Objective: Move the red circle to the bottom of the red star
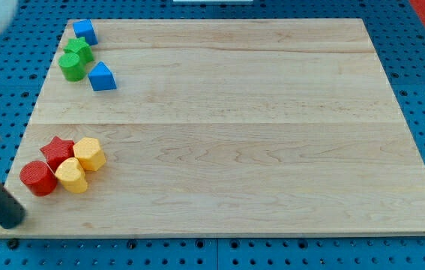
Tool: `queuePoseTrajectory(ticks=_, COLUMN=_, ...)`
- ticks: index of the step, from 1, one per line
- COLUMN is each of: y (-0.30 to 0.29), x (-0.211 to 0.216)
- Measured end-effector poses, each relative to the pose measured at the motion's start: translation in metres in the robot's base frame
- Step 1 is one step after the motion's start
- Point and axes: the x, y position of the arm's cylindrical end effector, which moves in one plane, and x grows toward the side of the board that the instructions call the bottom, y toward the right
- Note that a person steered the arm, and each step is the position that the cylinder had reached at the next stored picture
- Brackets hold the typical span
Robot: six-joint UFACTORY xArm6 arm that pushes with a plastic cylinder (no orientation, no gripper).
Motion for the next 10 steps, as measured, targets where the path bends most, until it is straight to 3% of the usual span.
queuePoseTrajectory(ticks=1, y=-0.024, x=-0.011)
queuePoseTrajectory(ticks=3, y=0.043, x=-0.057)
queuePoseTrajectory(ticks=10, y=0.042, x=-0.055)
